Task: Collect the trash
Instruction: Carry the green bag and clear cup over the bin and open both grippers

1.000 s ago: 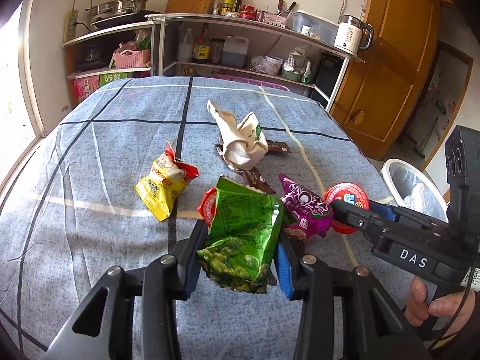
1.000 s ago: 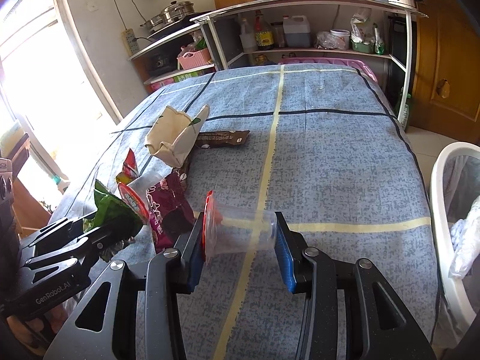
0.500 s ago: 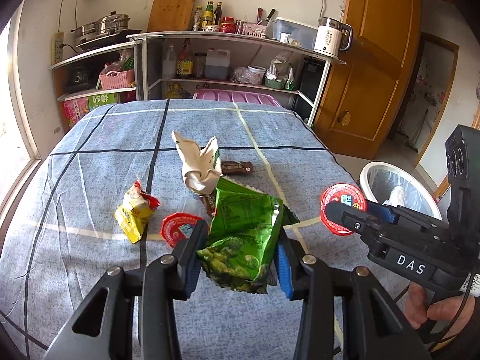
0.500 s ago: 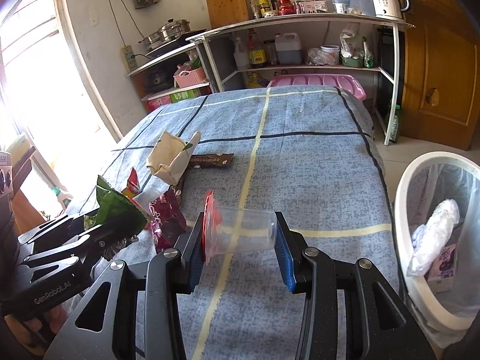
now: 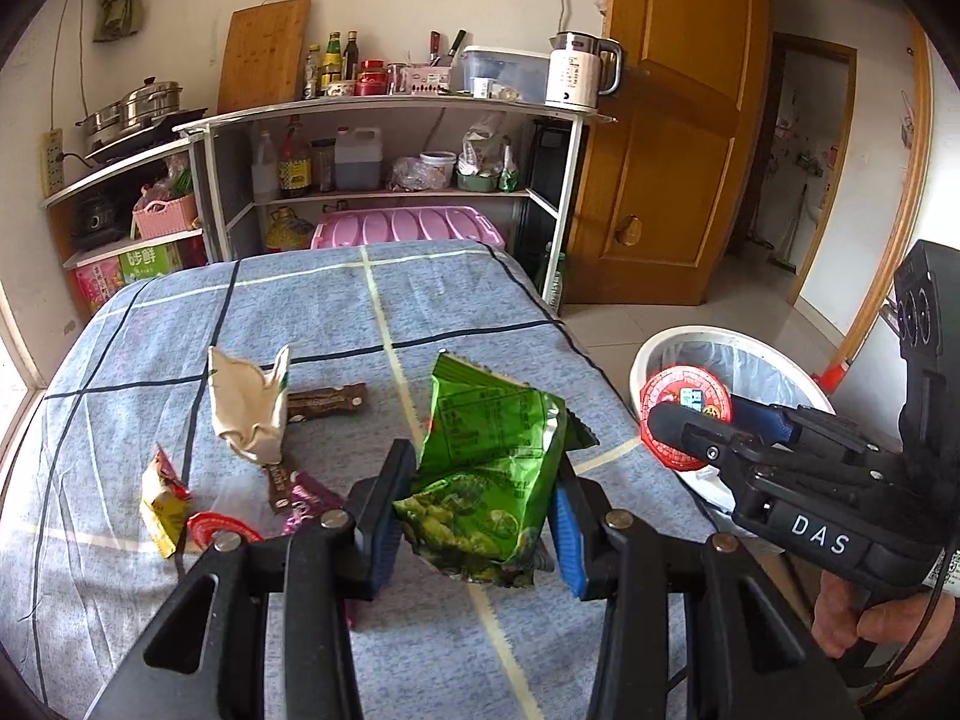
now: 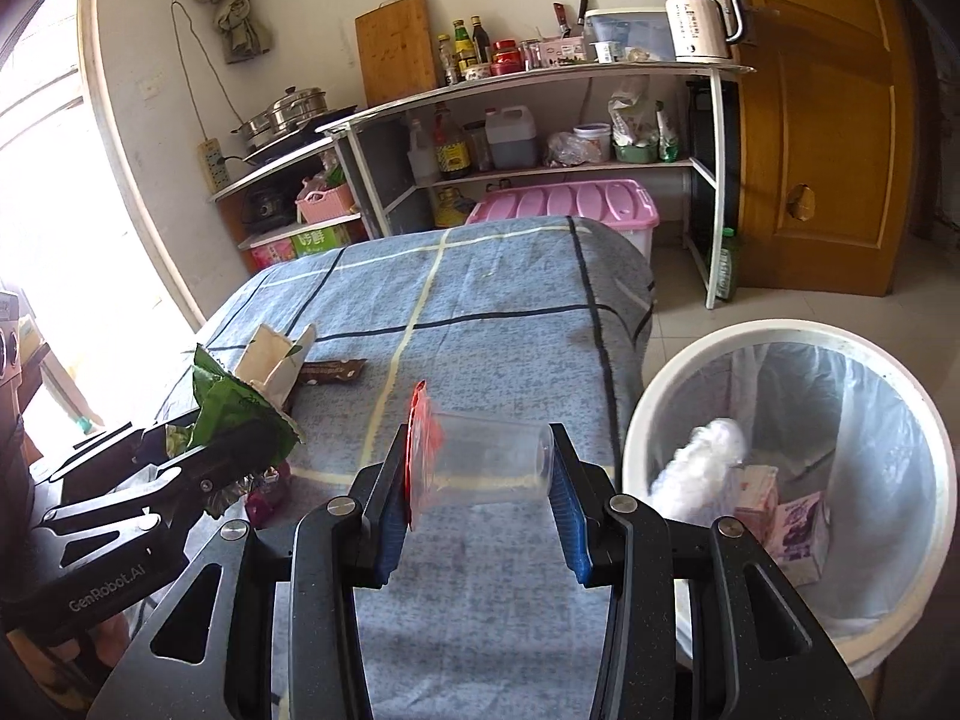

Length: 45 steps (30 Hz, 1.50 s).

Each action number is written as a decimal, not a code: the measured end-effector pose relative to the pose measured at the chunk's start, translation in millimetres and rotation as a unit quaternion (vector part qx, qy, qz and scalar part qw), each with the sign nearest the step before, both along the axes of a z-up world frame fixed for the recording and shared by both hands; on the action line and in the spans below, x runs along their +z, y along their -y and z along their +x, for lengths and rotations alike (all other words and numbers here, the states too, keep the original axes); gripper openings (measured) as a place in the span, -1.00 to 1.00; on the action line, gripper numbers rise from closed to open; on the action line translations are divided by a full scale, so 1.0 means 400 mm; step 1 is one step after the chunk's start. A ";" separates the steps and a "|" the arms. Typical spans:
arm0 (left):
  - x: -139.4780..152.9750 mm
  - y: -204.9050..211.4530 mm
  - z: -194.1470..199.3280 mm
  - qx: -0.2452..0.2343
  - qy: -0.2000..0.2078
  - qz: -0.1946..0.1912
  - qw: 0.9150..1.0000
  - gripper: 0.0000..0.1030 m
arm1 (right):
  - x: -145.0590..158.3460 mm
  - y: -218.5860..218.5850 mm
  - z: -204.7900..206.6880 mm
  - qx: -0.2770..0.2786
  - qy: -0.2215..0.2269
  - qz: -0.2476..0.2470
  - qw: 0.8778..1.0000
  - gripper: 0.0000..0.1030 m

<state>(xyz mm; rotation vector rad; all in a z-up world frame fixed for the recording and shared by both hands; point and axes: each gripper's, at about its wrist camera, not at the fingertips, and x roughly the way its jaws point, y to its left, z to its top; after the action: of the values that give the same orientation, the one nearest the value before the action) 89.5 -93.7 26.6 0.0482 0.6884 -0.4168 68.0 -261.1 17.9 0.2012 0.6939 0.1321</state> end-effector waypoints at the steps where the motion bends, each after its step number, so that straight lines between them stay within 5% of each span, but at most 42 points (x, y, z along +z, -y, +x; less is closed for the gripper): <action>1: 0.002 0.017 0.001 -0.006 0.001 0.001 1.000 -0.14 | 0.002 0.016 -0.005 -0.006 0.001 0.000 1.000 -0.17; 29: -0.024 0.388 0.006 -0.122 -0.016 0.021 0.992 -0.12 | -0.035 0.348 -0.087 -0.145 -0.032 -0.040 0.988 -0.17; 40: -0.050 0.409 0.020 -0.118 -0.034 0.021 0.992 0.20 | -0.077 0.365 -0.058 -0.153 -0.069 -0.067 0.983 -0.16; 45: -0.049 0.401 0.018 -0.116 -0.034 0.018 0.992 0.33 | -0.077 0.364 -0.065 -0.155 -0.067 -0.061 0.984 0.10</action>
<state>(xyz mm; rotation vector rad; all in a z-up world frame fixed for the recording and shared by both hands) 96.8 -254.1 7.1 0.1497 0.7599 -0.6319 42.2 -406.6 -13.0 0.2001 0.7940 -0.2235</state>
